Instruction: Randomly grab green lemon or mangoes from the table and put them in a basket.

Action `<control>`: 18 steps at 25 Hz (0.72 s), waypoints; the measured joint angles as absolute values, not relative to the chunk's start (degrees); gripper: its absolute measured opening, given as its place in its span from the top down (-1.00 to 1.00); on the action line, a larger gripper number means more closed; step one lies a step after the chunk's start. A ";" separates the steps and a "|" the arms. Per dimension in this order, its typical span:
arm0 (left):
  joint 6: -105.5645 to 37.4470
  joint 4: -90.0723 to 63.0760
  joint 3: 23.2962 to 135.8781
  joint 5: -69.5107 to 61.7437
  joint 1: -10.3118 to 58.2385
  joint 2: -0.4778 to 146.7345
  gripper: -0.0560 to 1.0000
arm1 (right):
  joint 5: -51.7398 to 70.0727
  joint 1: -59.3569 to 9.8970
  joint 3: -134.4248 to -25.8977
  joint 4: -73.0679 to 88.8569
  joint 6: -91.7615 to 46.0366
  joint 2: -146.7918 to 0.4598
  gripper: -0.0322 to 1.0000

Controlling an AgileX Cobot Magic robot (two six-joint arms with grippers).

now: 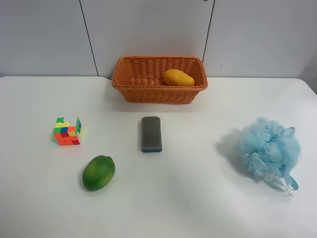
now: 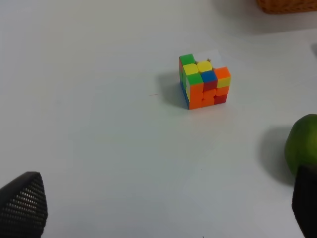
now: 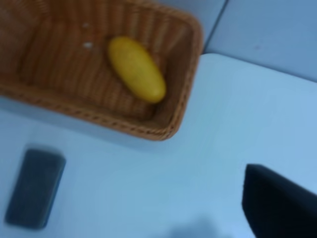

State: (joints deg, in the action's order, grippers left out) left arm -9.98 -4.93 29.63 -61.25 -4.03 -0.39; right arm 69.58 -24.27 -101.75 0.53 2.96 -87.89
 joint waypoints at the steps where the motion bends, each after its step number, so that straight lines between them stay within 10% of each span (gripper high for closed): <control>1: -9.98 -4.93 29.63 -61.25 -4.03 -0.39 -0.99 | 69.69 -24.68 -98.78 0.80 1.73 -85.84 -0.98; 18: -9.98 -4.93 29.63 -61.25 -4.03 -0.39 -0.99 | 69.96 -25.89 -44.60 1.10 -2.28 -37.50 -0.98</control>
